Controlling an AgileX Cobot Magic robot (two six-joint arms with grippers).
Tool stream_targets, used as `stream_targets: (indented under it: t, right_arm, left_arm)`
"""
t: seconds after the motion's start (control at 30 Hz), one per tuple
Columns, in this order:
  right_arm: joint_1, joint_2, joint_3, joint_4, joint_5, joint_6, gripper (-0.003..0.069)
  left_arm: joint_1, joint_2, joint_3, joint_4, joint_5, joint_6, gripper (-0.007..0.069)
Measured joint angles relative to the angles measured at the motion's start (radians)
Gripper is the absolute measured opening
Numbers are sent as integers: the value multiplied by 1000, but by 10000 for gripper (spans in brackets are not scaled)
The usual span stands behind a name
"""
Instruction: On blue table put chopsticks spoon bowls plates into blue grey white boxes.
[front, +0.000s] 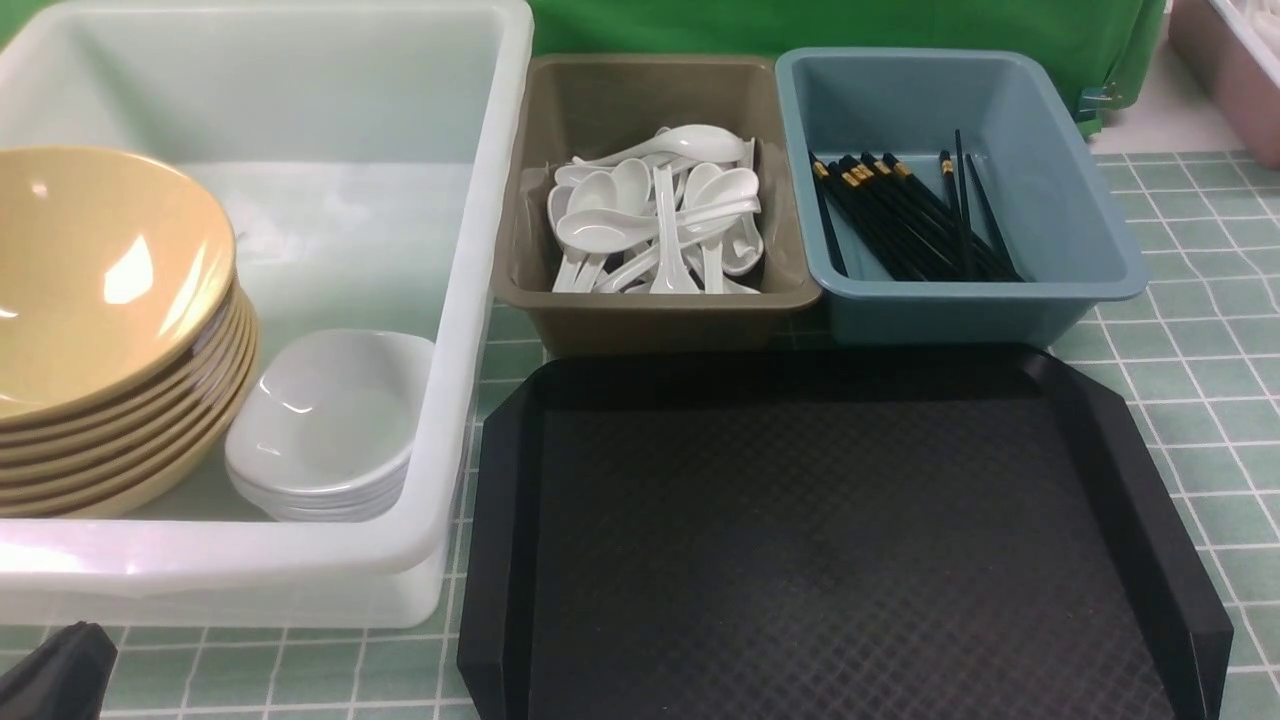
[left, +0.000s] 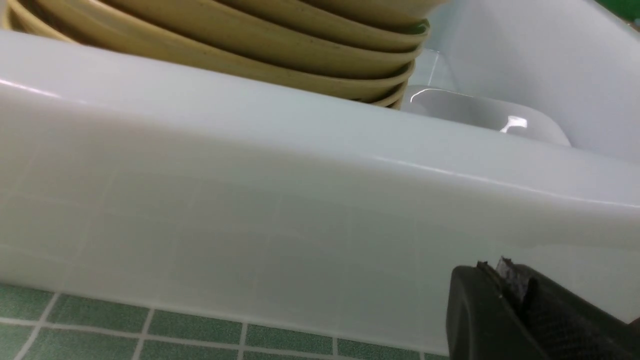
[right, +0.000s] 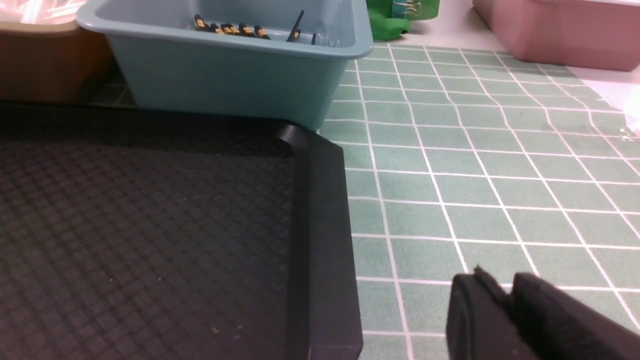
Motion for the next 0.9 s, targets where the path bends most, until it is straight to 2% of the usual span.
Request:
stream_targets:
  t: [0.9]
  right_arm:
    - [0, 0, 0, 0, 0, 0, 167]
  left_arm:
    - [0, 0, 0, 0, 0, -2, 2]
